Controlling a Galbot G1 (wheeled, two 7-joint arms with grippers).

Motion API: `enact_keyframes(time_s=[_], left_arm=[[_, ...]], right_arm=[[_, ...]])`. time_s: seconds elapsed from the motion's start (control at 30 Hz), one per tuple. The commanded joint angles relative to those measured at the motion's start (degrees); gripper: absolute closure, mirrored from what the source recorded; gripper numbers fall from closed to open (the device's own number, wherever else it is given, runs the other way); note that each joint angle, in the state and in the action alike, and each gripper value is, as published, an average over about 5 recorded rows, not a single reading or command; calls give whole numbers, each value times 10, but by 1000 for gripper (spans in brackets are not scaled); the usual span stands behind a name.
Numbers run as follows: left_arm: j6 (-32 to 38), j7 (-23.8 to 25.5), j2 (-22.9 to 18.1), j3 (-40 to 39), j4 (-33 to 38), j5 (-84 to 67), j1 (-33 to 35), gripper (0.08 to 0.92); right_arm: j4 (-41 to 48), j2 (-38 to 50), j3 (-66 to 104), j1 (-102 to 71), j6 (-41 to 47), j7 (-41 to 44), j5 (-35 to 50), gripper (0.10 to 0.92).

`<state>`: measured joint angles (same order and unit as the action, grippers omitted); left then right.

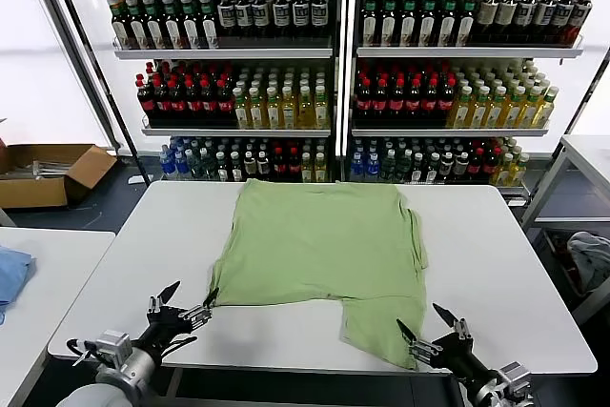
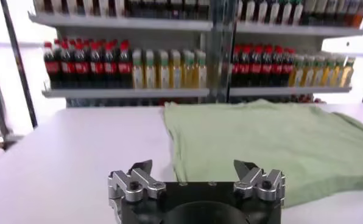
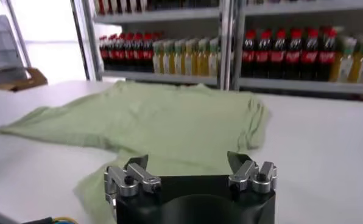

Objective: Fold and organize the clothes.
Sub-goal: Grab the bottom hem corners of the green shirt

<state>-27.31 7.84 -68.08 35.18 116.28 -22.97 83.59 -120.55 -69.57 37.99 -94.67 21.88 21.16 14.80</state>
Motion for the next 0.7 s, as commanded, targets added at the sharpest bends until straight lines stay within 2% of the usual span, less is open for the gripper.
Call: enact_keyframes(time_s=[0.03,0.2,0.27,0.53,0.7], left_arm=[[-57,-43,32,-57,-68,-30,-67,177],[-57,-49,30,-72,-91,-27,-87,177],[-57,-51,28,-80,-104,-25,-97,177],[-57,-49,14,-100,-115,-14,-98,189],[-57,-47,6,-107,-120,-4,-97,310]], right_arm=[[-3,16,-22,-6,34,-12,-8,203],[10,15,-32,-1,36,-10,-9,207],[15,15,-36,0,37,-11,-9,232],[21,20,-35,-7,35,-7,-9,456],[20,23,-37,-7,32,-5,-6,595]])
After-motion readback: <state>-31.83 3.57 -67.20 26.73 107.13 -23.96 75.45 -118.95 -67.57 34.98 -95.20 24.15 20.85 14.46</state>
